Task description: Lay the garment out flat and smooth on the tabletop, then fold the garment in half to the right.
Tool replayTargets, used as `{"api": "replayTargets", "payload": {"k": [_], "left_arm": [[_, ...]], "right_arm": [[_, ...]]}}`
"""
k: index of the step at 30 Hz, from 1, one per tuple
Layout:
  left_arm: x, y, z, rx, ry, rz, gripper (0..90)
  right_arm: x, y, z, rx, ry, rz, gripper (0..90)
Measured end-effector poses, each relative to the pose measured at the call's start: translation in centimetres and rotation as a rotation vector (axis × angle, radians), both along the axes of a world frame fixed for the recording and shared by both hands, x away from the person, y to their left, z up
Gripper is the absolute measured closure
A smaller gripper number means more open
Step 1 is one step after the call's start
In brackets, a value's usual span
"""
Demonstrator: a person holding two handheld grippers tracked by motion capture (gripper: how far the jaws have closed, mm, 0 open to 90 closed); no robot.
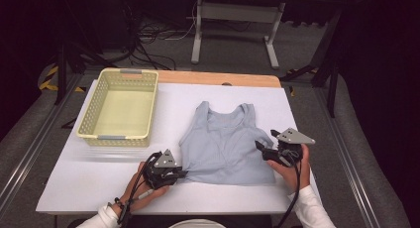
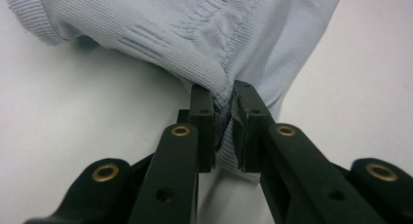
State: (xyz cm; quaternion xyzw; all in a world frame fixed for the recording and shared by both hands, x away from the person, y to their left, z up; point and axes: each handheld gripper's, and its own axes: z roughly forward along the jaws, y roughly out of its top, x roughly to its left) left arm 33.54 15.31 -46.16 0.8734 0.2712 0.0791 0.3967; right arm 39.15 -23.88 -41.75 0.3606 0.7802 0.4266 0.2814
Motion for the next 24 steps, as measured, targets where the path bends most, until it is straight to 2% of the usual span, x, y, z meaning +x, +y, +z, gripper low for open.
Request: {"api": "replayTargets", "payload": {"k": [8, 13, 15, 19, 21, 24], "left_arm": [[-0.2, -0.1, 0.0, 0.008, -0.017, 0.001, 80.6], [-0.2, -0.1, -0.1, 0.002, -0.017, 0.002, 80.5], [-0.2, -0.1, -0.1, 0.003, -0.019, 0.002, 80.5], [-0.3, 0.0, -0.1, -0.004, -0.023, 0.005, 80.5], [-0.3, 0.0, -0.1, -0.002, -0.023, 0.004, 80.5], [-0.2, 0.0, -0.1, -0.004, -0.020, 0.005, 80.5]], "right_arm": [[0.0, 0.7, -0.3, 0.000, 0.008, 0.020, 26.2], [-0.2, 1.5, 0.2, 0.032, 0.008, 0.058, 26.1], [-0.2, 2.2, 0.6, 0.033, 0.002, 0.073, 26.2], [-0.2, 4.3, 1.1, 0.050, 0.005, 0.140, 28.6], [-0.2, 5.6, 1.4, 0.075, 0.001, 0.177, 28.8], [-0.1, 8.1, 1.8, 0.063, -0.002, 0.226, 29.9]]}}
